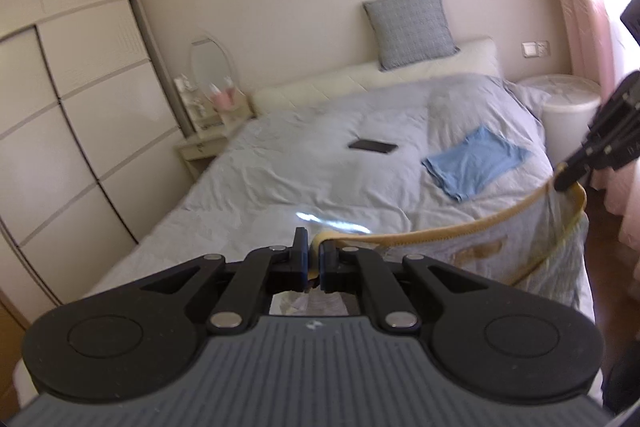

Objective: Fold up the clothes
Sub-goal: 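Lift the T-shirt by its collar with both grippers and shake it out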

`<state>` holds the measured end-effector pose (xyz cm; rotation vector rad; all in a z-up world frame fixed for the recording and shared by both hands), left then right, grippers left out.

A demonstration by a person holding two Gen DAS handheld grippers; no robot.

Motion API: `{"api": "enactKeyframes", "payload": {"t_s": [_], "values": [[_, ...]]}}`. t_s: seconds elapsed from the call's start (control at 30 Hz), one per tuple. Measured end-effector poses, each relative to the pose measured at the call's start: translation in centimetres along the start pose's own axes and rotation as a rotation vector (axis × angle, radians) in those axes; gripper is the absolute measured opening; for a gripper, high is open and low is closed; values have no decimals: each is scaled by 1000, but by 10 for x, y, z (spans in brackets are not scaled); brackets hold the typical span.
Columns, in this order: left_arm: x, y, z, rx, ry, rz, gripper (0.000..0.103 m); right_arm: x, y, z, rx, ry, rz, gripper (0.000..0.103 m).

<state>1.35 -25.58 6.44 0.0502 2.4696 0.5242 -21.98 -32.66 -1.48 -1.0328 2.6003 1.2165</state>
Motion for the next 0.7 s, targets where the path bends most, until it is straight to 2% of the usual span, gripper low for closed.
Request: {"api": "enactKeyframes", "payload": {"t_s": [0.13,0.3,0.47,0.63,0.7], "values": [[9,37,-36,-13,-4,-83,4,-6,38,-23,77,154,-23,3],[26,87,-87,-18,-21,-185,4,2,97,-47,178,278,-90,3],[23,123,-141,3,-21,-275,4,4,164,-77,330,409,-133,3],[0,138,-185,34,-9,-330,4,-6,220,-122,502,482,-164,2],[-9,119,-186,21,-3,-324,4,-9,227,-141,553,499,-172,2]]}}
Point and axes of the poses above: each gripper's, at about its wrist camera, not at the fingertips, and y roughly against the way its jaws point, x to its right, z to its underside, the point moved 5 cm from there along -y, roughly the way its jaws point, and after that the axes turned 14 degrees about -y, right-handed, at the moved point
